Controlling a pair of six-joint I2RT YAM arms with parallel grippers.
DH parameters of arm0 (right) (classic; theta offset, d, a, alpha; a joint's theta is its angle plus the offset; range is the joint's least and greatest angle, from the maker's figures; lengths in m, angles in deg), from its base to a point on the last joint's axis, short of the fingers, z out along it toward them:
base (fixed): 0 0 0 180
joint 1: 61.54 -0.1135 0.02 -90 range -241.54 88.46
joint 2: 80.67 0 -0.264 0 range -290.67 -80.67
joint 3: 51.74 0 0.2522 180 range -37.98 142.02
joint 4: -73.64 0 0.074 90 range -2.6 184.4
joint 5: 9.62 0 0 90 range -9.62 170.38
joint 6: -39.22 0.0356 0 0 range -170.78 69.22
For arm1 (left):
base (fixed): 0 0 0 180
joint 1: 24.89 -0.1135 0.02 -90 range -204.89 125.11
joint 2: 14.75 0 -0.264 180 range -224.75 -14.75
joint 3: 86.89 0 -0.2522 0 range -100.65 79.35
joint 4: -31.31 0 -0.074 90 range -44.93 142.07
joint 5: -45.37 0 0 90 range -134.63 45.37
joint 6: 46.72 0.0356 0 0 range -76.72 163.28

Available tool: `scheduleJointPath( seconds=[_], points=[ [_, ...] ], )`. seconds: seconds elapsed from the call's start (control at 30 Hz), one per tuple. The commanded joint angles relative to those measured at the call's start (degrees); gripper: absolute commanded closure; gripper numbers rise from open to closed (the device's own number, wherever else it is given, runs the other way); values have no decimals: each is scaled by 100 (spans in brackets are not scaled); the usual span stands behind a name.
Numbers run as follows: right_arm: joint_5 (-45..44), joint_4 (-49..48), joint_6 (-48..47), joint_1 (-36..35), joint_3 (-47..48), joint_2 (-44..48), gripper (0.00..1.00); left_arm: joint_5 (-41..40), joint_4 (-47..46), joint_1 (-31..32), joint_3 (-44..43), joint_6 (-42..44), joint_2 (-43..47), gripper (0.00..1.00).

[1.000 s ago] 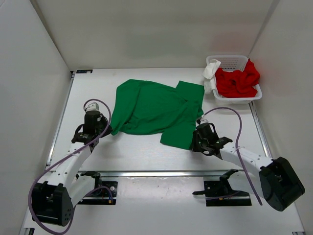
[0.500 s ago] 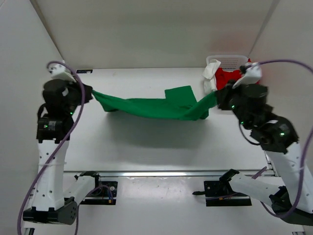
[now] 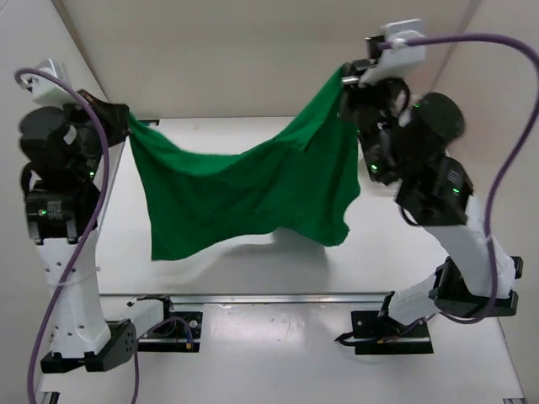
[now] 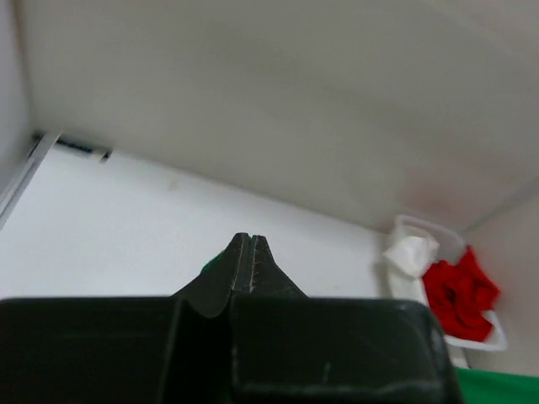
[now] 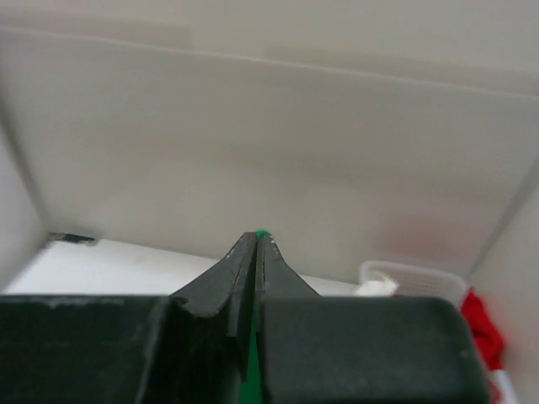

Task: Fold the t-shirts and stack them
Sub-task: Flatten out the tshirt

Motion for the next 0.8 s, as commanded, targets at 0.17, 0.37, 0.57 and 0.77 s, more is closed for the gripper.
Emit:
scheduleJointPath(
  seconds=[0.17,0.37,0.57,0.77],
  points=[
    [4431,1210,1739,3717,-795,-1009,99,182,-1050,-315,2604,-165,-549,100],
    [5612,1588,1843,4684,834,-2783,100,85,-1333,-149,2363,-174,-1954,100],
    [5739,580,2346,5205,1673,-2982,100,234,-841,-113,-87,-332,-3098,100],
    [5386,-609,2162,5170,1453,-2128,100,700,-857,-780,-1357,-737,-3082,100]
  ],
)
